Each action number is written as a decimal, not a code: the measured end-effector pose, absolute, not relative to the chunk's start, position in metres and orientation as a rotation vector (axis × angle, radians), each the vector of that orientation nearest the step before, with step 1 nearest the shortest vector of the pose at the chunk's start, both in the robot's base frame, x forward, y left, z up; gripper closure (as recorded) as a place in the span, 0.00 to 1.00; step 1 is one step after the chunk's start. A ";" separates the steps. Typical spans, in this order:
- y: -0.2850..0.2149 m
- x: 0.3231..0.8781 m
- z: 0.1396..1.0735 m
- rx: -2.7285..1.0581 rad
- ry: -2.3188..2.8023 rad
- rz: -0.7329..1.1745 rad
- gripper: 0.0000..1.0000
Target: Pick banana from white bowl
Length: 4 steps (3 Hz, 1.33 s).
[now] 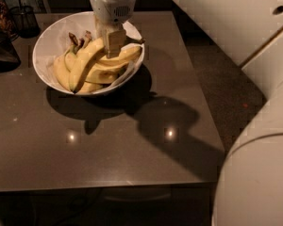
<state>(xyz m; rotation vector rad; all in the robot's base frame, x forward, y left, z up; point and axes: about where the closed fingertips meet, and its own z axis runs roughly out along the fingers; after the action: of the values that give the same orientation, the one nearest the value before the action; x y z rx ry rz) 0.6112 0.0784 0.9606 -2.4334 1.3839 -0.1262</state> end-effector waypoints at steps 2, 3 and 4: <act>0.080 0.609 0.965 -2.408 1.368 -0.120 1.00; 0.075 0.584 0.973 -2.321 1.389 -0.074 1.00; 0.068 0.550 0.973 -2.213 1.456 -0.017 1.00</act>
Offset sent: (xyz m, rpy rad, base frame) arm -0.0070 -0.0004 0.0070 0.0502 -0.0110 0.0083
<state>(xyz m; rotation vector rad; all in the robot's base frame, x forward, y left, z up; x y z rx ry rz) 0.5496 0.0678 0.9725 -2.2126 1.4565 -0.0171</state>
